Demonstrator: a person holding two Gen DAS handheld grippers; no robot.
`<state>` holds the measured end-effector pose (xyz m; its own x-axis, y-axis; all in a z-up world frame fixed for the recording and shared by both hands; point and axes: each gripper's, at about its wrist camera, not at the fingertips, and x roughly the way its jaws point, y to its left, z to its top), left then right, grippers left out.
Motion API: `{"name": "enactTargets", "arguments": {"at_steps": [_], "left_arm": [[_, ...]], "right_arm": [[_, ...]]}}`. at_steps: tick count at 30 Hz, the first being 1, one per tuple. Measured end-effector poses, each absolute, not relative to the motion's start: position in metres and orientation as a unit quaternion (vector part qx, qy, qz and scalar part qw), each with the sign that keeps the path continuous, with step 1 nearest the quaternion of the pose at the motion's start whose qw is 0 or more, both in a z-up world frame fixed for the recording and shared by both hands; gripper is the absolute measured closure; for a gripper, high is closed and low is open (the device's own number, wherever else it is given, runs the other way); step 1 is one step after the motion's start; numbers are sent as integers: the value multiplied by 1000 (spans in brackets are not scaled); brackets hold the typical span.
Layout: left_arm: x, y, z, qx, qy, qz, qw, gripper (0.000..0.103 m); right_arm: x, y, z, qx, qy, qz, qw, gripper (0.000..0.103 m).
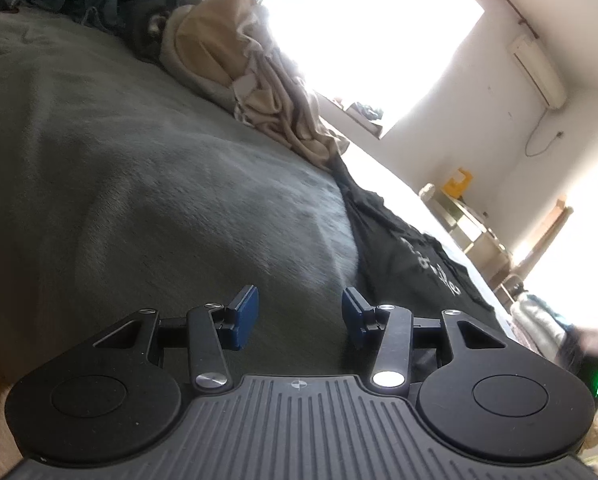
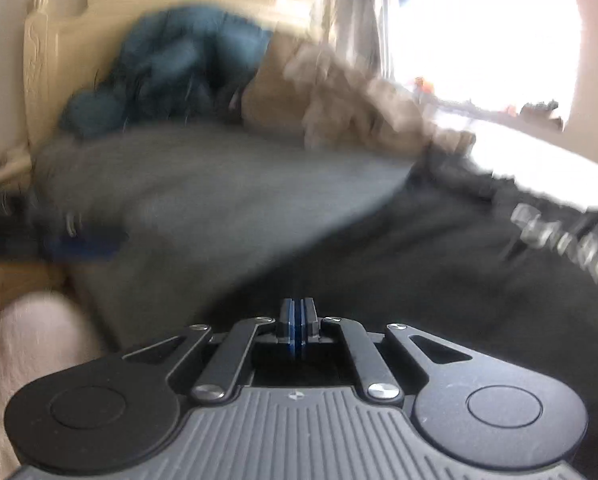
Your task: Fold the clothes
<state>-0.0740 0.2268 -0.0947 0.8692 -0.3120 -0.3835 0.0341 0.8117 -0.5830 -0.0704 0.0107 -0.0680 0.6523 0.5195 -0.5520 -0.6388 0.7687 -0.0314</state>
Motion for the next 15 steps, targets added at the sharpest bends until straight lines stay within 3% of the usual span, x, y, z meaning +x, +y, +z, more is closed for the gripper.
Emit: {"name": "enactTargets", "arguments": {"at_steps": [3, 6, 12, 15], "left_arm": [[-76, 214, -94, -278, 247, -100, 923, 57], [-76, 200, -95, -261, 260, -115, 922, 57], [-64, 159, -102, -200, 286, -155, 924, 57], [-59, 146, -108, -183, 295, -156, 925, 57]], "right_arm": [[-124, 29, -87, -173, 246, 401, 865, 99], [-141, 16, -97, -157, 278, 431, 844, 101], [-111, -80, -86, -5, 324, 358, 876, 96], [-109, -135, -84, 75, 328, 312, 888, 86]]}}
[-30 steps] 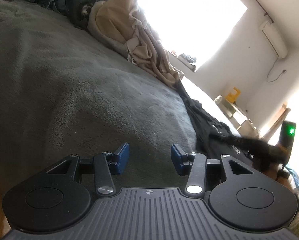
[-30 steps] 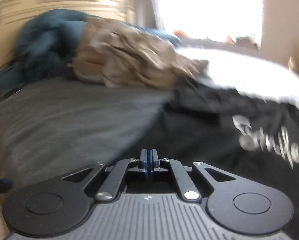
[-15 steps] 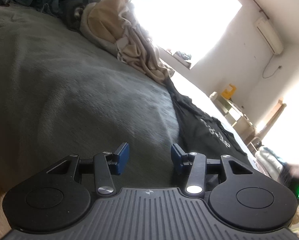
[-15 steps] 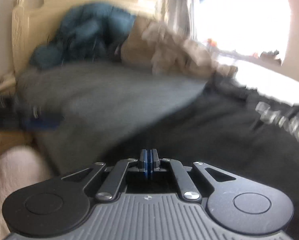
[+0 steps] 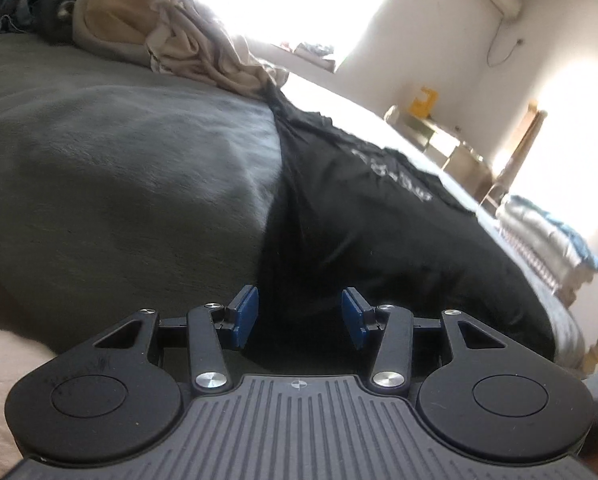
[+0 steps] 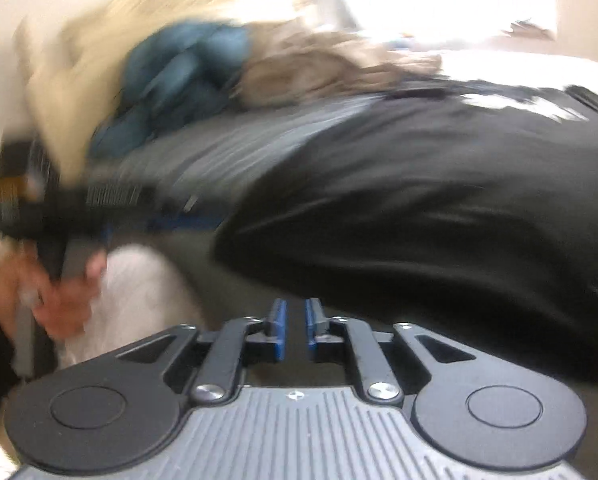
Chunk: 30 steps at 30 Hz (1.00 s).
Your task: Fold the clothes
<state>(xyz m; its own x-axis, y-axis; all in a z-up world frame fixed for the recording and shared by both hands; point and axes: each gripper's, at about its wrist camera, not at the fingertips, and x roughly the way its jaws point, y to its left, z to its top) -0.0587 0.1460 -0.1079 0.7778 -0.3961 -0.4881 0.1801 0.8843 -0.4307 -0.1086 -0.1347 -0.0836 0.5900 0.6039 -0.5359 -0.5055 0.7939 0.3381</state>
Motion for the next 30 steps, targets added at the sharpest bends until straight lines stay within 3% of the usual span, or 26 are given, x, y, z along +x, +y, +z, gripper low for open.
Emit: {"name": "enactTargets", "arguments": {"at_steps": [2, 11, 15, 19, 21, 25, 30], "left_arm": [[-57, 141, -111, -173, 299, -147, 927, 57], [-57, 142, -114, -174, 304, -128, 928, 57], [-55, 148, -114, -204, 320, -133, 916, 60], [-45, 162, -114, -263, 353, -144, 886, 85], [-41, 168, -115, -289, 369, -153, 870, 92], [-35, 180, -113, -343, 380, -174, 841, 96], [-34, 190, -108, -394, 377, -202, 814, 96]], "right_arm": [[-111, -163, -87, 122, 330, 285, 892, 80], [-136, -220, -102, 199, 322, 246, 892, 80], [-141, -187, -94, 120, 300, 287, 902, 79], [-147, -123, -83, -18, 250, 341, 906, 69], [-154, -95, -84, -94, 213, 352, 907, 65], [-151, -50, -93, -179, 166, 366, 898, 50], [-154, -8, -106, -254, 114, 352, 894, 46]]}}
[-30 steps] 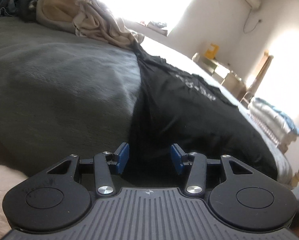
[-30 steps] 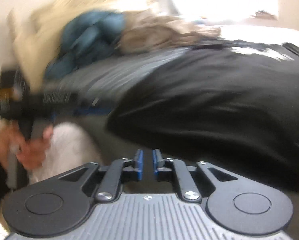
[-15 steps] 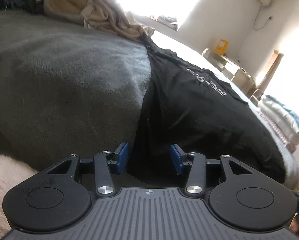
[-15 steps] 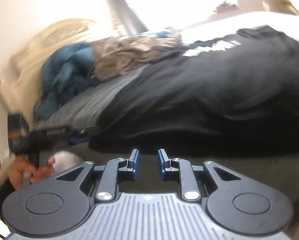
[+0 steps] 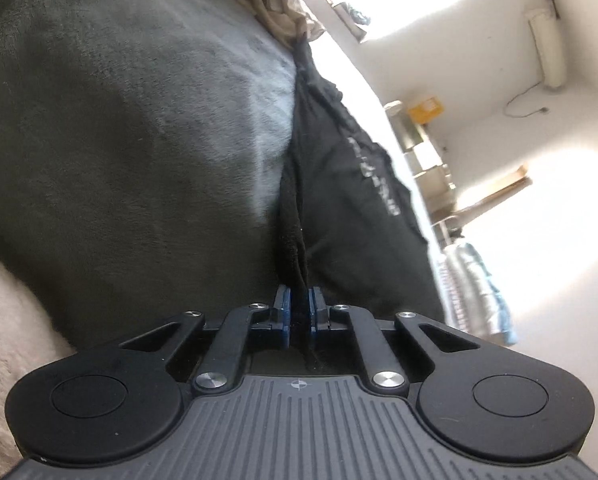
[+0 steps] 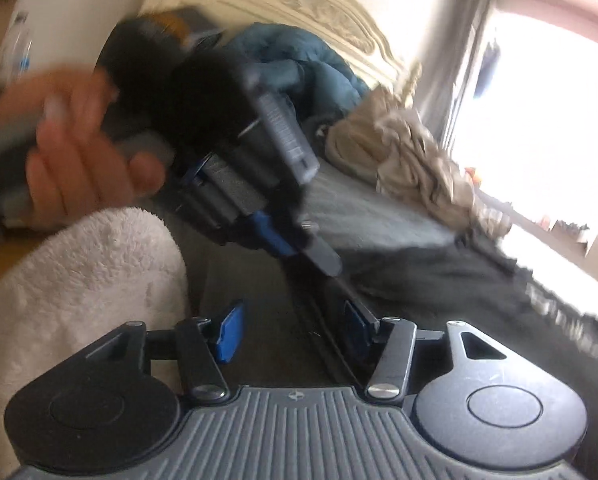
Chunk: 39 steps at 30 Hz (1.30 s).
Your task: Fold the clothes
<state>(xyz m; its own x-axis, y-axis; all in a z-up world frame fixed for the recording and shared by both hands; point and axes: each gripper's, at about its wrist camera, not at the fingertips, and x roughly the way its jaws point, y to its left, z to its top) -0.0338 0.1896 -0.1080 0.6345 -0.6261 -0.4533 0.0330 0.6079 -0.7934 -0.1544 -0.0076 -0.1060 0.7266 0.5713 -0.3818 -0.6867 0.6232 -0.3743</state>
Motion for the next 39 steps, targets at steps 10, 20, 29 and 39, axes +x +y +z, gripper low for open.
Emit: {"name": "enactTargets", "arguments": {"at_steps": [10, 20, 29, 39], "left_arm": [[-33, 188, -103, -386, 365, -220, 818, 83], [8, 188, -119, -437, 392, -247, 771, 65], [43, 169, -124, -400, 436, -278, 757, 65], [39, 160, -127, -379, 431, -252, 780, 93]], "right_arm": [[-124, 5, -106, -224, 127, 282, 924, 99], [-133, 3, -99, -233, 108, 277, 926, 100], [-146, 7, -93, -253, 79, 282, 922, 100], [-152, -68, -79, -138, 142, 277, 940, 63]]}}
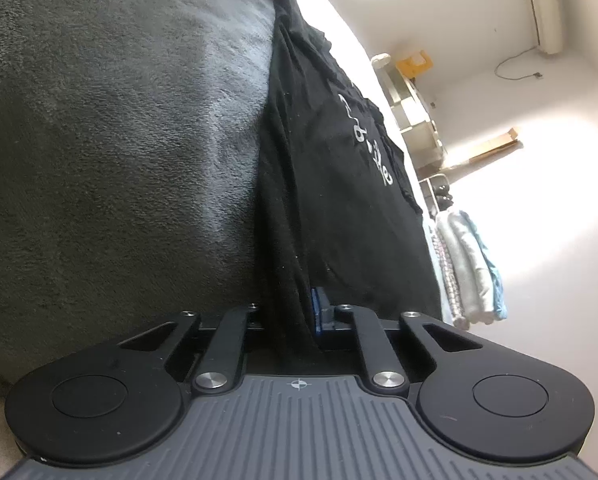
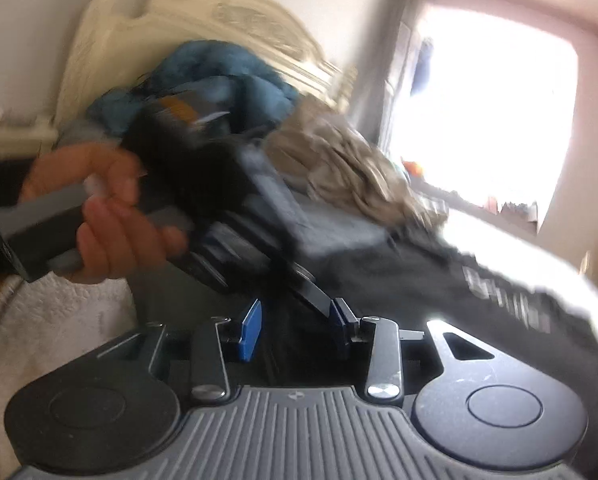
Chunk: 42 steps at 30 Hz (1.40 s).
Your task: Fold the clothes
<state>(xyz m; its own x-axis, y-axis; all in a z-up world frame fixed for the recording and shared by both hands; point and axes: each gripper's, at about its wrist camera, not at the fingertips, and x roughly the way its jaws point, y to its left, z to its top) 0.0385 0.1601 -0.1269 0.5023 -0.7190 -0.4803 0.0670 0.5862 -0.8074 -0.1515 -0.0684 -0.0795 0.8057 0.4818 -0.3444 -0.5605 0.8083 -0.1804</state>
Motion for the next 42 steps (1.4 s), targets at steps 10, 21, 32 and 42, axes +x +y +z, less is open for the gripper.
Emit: {"name": "enactTargets", "arguments": {"at_steps": [10, 21, 32, 42], "left_arm": [[35, 155, -126, -360, 443, -238, 786, 94], [36, 147, -118, -332, 454, -204, 801, 93], [39, 145, -118, -333, 459, -197, 800, 92], [37, 149, -120, -337, 458, -208, 796, 93]], "right_arm": [[-133, -336, -52, 192, 216, 40, 957, 52], [-82, -440, -107, 372, 306, 129, 867, 48], [-112, -440, -135, 408, 344, 195, 822, 59], [-107, -445, -148, 458, 334, 181, 803, 96]]}}
